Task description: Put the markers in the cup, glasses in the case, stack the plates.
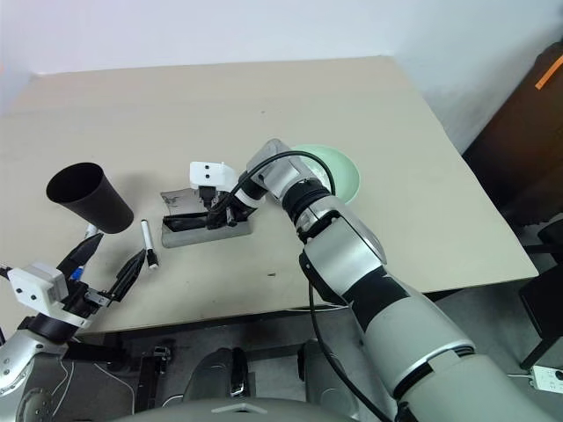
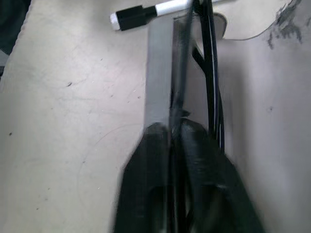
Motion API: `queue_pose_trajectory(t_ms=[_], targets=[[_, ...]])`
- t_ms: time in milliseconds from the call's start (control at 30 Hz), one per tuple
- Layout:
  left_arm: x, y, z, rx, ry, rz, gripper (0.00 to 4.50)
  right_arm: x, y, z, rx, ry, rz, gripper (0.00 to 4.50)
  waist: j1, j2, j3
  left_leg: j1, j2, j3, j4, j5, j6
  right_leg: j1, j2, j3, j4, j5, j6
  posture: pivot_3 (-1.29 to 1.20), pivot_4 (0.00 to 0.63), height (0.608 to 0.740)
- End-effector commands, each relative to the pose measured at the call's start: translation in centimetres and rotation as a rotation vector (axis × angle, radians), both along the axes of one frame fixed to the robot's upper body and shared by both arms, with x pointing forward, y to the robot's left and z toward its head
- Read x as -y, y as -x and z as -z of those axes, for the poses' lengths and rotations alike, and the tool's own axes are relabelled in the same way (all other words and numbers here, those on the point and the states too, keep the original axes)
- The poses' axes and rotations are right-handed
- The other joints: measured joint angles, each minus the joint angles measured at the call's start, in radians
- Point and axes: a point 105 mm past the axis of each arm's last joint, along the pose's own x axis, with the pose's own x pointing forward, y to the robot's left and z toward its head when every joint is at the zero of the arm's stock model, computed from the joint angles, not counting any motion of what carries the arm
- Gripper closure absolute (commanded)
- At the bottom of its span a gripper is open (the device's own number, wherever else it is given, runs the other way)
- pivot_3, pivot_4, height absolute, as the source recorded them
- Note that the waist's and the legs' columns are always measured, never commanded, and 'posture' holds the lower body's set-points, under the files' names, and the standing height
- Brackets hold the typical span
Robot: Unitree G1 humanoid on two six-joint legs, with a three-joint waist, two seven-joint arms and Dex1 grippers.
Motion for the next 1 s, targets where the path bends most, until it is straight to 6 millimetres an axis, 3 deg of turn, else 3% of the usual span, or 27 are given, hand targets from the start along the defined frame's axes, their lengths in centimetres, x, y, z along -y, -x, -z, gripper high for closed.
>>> queue_pose_trajectory(t_ms=[33, 233, 400, 1000], targets=[[0.4, -0.1, -1.2, 0.043, -0.017, 0.007, 0.0, -0.6, 0.1, -0.8, 0.022, -0.011, -0.019, 2.65, 0.0, 0.0, 0.0, 0.0, 0.0, 0.0, 0.0, 0.0, 0.0, 0.0, 0.0, 0.0, 0.0, 0.0, 0.0, 0.0, 0.15, 0.726], [0.6, 0.1, -1.4, 0.047, -0.011, 0.0, 0.0, -0.9, -0.3, -1.6, 0.043, -0.043, 0.015, 0.58, 0.0, 0.0, 0.0, 0.0, 0.0, 0.0, 0.0, 0.0, 0.0, 0.0, 0.0, 0.0, 0.0, 0.0, 0.0, 0.0, 0.15, 0.726], [0.8, 0.0, -1.4, 0.044, -0.011, -0.001, 0.0, -1.1, -0.2, -2.4, 0.006, -0.056, 0.023, 0.58, 0.001, 0.0, 0.0, 0.0, 0.0, 0.0, 0.0, 0.0, 0.0, 0.0, 0.0, 0.0, 0.0, 0.0, 0.0, 0.0, 0.15, 0.726], [0.4, -0.5, -0.8, 0.042, -0.027, 0.02, 0.0, -2.0, 0.6, -0.6, -0.04, -0.03, 0.05, 0.58, 0.001, 0.0, 0.0, 0.0, 0.0, 0.0, 0.002, 0.0, 0.0, 0.0, 0.001, 0.0, 0.001, 0.0, 0.0, 0.0, 0.15, 0.726]])
